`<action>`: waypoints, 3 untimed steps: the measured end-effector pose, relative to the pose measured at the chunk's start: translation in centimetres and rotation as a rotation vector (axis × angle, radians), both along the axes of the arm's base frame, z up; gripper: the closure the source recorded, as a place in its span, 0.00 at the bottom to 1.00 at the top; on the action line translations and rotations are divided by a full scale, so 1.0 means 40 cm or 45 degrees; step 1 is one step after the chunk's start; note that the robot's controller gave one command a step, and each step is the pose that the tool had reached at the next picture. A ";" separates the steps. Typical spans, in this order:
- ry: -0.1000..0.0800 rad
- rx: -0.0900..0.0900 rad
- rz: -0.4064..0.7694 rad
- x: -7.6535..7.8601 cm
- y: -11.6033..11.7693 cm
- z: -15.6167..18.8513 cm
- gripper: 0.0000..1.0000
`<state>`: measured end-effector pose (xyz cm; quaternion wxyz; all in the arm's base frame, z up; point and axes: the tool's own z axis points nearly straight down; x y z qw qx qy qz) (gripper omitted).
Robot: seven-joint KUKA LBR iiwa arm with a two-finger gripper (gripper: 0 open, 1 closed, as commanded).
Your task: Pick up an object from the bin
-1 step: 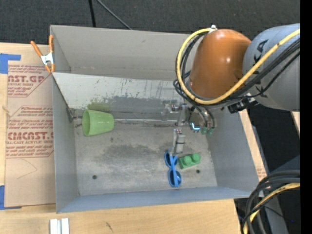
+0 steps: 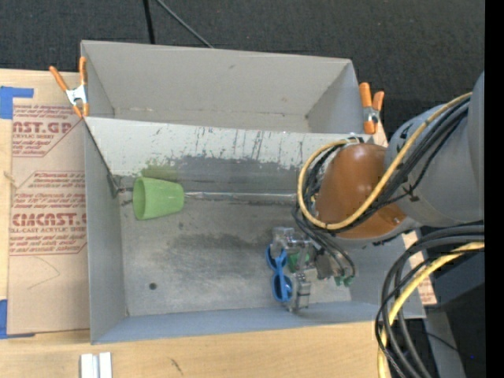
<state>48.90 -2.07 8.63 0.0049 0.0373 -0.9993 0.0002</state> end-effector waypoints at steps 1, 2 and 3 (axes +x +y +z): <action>-0.011 0.001 0.002 0.008 0.005 0.011 1.00; -0.011 0.002 0.002 0.008 0.005 0.011 0.00; -0.014 0.001 0.000 0.099 -0.047 -0.043 0.00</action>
Offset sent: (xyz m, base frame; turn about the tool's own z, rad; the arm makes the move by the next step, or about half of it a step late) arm 0.0000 0.0000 0.0000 0.0000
